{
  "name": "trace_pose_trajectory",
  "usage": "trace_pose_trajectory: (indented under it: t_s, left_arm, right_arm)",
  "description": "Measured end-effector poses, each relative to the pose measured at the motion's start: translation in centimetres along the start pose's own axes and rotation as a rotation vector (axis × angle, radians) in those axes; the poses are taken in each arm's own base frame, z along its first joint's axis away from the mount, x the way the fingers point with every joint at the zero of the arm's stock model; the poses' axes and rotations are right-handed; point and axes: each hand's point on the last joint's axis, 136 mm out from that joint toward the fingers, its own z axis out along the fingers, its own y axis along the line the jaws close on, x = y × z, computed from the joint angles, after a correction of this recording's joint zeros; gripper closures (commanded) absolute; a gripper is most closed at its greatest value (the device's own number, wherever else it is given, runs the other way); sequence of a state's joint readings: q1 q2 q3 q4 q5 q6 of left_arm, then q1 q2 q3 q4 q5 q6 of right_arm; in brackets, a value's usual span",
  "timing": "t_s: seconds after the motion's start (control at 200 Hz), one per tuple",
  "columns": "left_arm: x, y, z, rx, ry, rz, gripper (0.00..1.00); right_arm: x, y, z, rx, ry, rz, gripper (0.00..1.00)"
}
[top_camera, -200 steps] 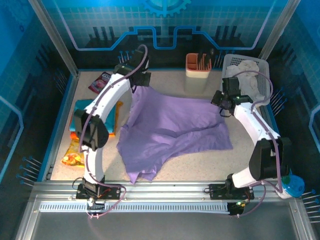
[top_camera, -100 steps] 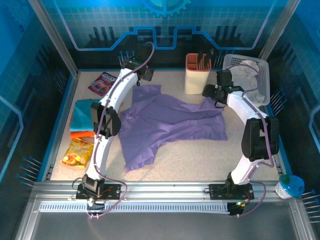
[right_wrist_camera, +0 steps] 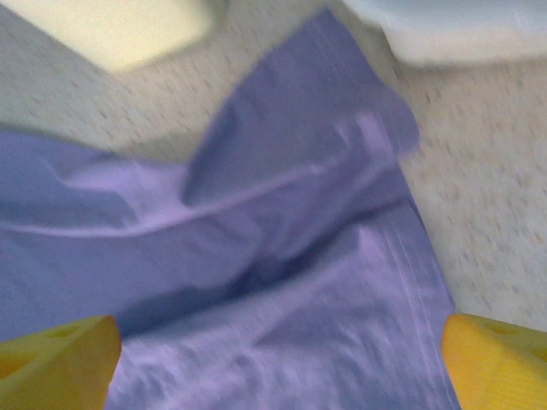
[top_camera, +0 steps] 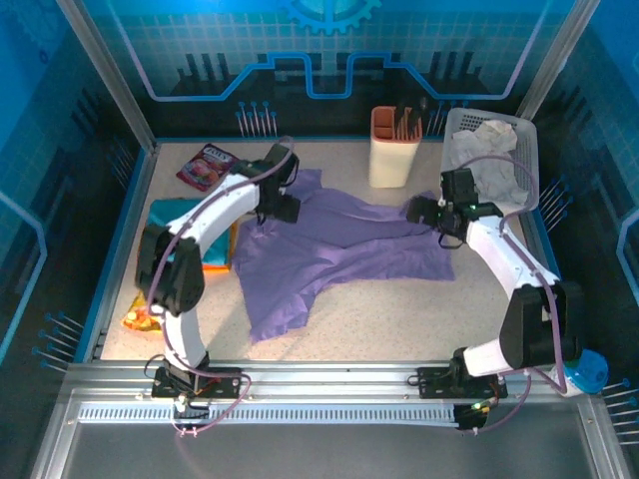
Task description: Fold and stack the t-shirts
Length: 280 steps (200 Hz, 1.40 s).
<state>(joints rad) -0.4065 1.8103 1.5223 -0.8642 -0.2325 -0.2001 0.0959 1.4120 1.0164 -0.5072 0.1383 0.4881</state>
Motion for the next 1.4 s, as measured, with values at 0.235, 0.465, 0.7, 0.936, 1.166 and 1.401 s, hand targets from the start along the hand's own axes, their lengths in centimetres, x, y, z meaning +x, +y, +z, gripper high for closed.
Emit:
trace_pose_trajectory:
  t_s: [0.235,0.465,0.7,0.936,1.166,1.401]
  left_arm:
    - [9.3,0.5,-0.8,0.069,0.098,-0.114,0.28]
    - [14.8,0.7,-0.2,0.082,0.178,-0.197,0.29]
    - [15.6,0.3,0.6,0.096,0.192,-0.238,0.30]
    - [16.0,0.1,1.0,0.103,0.198,-0.235,0.30]
    - [16.0,0.0,1.0,0.103,0.197,-0.234,0.31]
    - [15.6,-0.1,1.1,0.100,0.196,-0.231,0.32]
  right_arm:
    - [7.3,-6.8,1.7,0.095,0.166,0.188,0.36]
    - [10.2,-7.8,2.6,0.091,0.242,0.277,0.42]
    - [11.3,-8.0,4.6,0.104,0.301,0.298,0.52]
    - [10.9,-7.8,5.2,0.094,0.289,0.300,0.95]
    - [11.1,-7.7,3.9,0.090,0.290,0.300,1.00]
    - [10.5,-7.3,-0.8,0.040,0.204,0.297,1.00]
